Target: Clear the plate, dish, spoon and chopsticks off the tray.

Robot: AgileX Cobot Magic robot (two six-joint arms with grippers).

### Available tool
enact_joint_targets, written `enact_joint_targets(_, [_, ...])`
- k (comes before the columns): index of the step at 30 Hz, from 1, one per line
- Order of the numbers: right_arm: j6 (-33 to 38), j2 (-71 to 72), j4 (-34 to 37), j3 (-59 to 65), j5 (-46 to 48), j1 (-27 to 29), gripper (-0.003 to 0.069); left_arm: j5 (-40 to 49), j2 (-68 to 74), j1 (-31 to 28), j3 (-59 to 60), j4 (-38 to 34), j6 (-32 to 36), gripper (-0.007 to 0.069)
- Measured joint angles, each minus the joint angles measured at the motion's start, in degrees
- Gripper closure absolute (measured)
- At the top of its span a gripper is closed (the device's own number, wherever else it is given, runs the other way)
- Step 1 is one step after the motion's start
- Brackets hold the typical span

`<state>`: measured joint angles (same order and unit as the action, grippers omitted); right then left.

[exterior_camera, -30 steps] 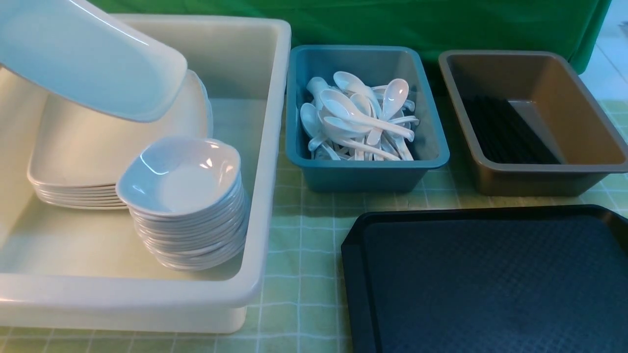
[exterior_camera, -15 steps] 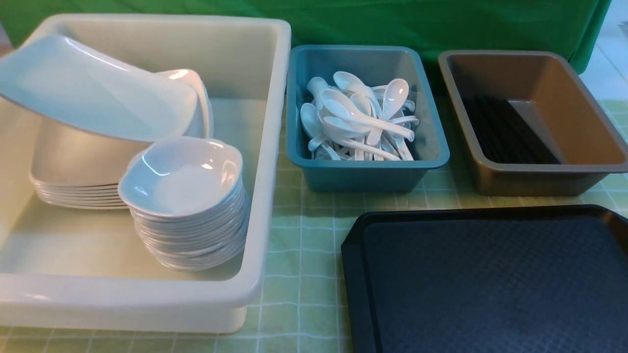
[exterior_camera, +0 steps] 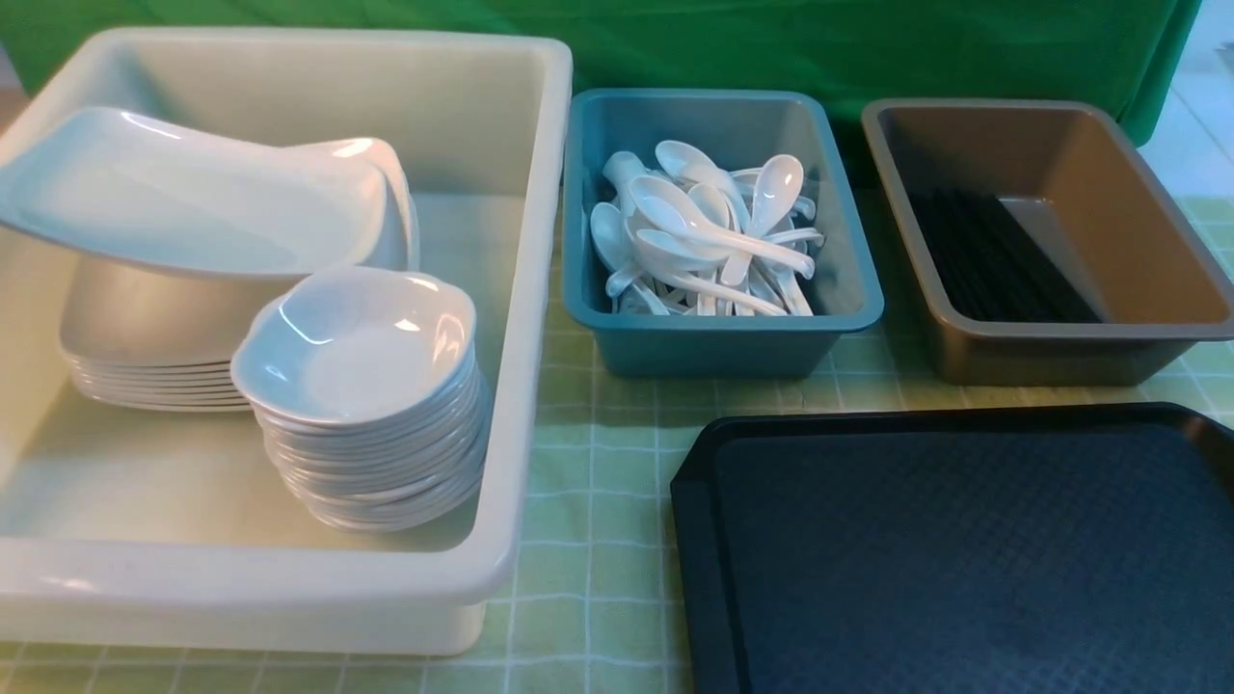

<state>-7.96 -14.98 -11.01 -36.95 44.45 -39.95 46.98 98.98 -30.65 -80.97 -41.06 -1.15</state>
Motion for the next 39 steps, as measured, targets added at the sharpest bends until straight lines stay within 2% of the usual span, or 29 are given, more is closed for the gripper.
enact_joint_targets(3, [0.0, 0.0, 0.0, 0.0, -1.2, 0.0, 0.0543, -0.8, 0.0, 3.1, 0.0, 4.7, 0.0, 0.0590])
enact_joint_targets(8, [-0.1, 0.0, 0.0, 0.0, -1.3, 0.0, 0.0543, -0.9, 0.0, 5.0, 0.0, 8.3, -0.4, 0.0498])
enact_joint_targets(13, [-2.6, 0.0, 0.3, -0.4, -0.6, 0.0, 0.0543, 1.0, -0.1, 5.0, 0.0, 10.9, -0.6, 0.0337])
enact_joint_targets(16, [-3.5, 0.0, 0.4, -2.5, 2.2, 0.0, 0.0543, 4.2, -0.2, 5.0, -0.5, 13.8, -0.5, 0.0276])
enact_joint_targets(19, [-3.9, 0.1, 0.4, -6.6, 8.2, 0.0, 0.0547, 9.3, -0.2, 5.0, -3.2, 18.4, -0.5, 0.0261])
enact_joint_targets(20, [-4.0, 0.1, 0.4, -7.6, 9.3, 0.0, 0.0550, 10.5, -0.2, 5.0, -4.0, 19.5, -0.5, 0.0263])
enact_joint_targets(22, [-4.3, 0.1, -0.4, -12.0, 18.3, 0.0, 0.0594, 15.8, -0.3, 5.0, -8.3, 23.1, 0.0, 0.0309])
enact_joint_targets(23, [-4.3, 0.1, -0.5, -12.3, 18.9, 0.0, 0.0604, 16.2, -0.3, 5.0, -8.6, 23.3, 0.1, 0.0322])
enact_joint_targets(25, [-4.3, 0.5, -1.2, -14.4, 23.1, 0.0, 0.0645, 19.7, -0.9, 5.0, -12.0, 24.1, 2.0, 0.0420])
enact_joint_targets(27, [-4.3, 0.9, -1.4, -14.7, 24.2, 0.0, 0.0655, 21.3, -2.1, 5.0, -14.1, 23.8, 4.7, 0.0527])
enact_joint_targets(29, [-4.3, 1.2, -1.7, -14.1, 24.8, 0.0, 0.0658, 21.8, -3.8, 5.0, -14.7, 22.6, 7.9, 0.0597])
enact_joint_targets(31, [-4.3, 1.3, -2.0, -12.2, 24.3, 0.0, 0.0658, 22.3, -5.8, 5.0, -14.7, 21.4, 11.6, 0.0627])
enact_joint_targets(35, [-4.3, 1.3, -2.1, -4.8, 15.2, 0.0, 0.0658, 22.6, -8.9, 5.0, -14.7, 21.2, 13.8, 0.0636])
enact_joint_targets(36, [-4.3, 1.2, -2.0, -0.5, 7.3, 0.0, 0.0658, 22.7, -10.3, 5.0, -14.7, 21.2, 14.3, 0.0636])
enact_joint_targets(39, [-4.3, 1.1, -2.0, 7.2, -8.0, 0.0, 0.0658, 22.7, -12.5, 5.0, -14.7, 21.2, 15.5, 0.0636])
